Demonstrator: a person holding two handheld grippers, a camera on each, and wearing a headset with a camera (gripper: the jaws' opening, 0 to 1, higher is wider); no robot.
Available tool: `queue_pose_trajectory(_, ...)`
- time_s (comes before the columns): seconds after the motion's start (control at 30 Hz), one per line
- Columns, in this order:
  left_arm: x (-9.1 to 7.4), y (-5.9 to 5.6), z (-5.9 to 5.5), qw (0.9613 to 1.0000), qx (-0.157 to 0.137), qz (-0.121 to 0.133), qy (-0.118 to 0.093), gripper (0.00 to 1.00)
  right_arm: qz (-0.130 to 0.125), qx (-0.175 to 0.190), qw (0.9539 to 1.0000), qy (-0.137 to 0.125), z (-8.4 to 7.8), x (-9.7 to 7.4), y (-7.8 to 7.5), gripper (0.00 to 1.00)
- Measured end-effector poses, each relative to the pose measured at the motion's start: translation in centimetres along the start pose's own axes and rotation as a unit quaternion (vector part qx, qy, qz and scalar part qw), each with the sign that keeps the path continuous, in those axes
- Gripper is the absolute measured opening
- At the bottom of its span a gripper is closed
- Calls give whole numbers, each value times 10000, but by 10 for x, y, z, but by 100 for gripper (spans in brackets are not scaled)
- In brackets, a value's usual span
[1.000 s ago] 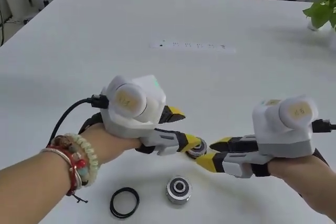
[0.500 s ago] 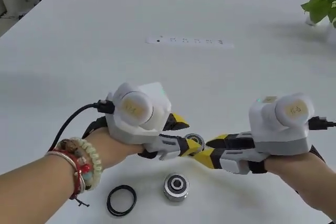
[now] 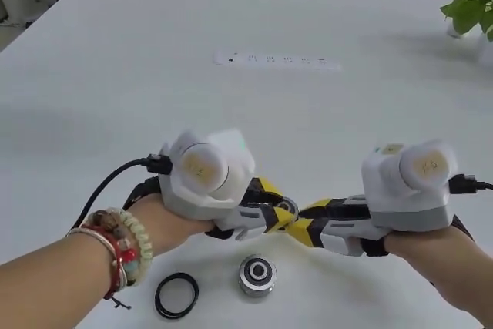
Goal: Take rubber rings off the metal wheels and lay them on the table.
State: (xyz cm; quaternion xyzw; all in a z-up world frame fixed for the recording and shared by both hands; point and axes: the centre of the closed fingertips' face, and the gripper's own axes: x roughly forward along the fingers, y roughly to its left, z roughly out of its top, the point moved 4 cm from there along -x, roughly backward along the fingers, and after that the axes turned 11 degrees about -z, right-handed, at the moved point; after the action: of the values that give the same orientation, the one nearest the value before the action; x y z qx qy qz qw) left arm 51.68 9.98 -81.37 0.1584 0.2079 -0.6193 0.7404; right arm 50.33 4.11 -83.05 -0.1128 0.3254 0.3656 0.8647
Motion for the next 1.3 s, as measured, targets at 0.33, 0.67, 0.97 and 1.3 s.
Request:
queue_pose_trajectory(0.33, -2, 1, -2, 9997, -204, 66, -82, 8, -9, -214, 9998, 2, 0, 1, 1, 14)
queue_pose_trajectory(0.67, -4, 0, -3, 9997, -208, 82, -70, 8, -5, -334, 9994, 48, -2, -2, -1, 1)
queue_pose_trajectory(0.97, -6, -2, -5, 9998, -193, 26, -53, 7, 139, 1572, 9874, 135, -6, -1, -6, 0)
queue_pose_trajectory(1.3, -9, -2, -7, 9998, -190, -3, -32, 7, 99, 2764, 9609, 136, -6, -1, -1, 0)
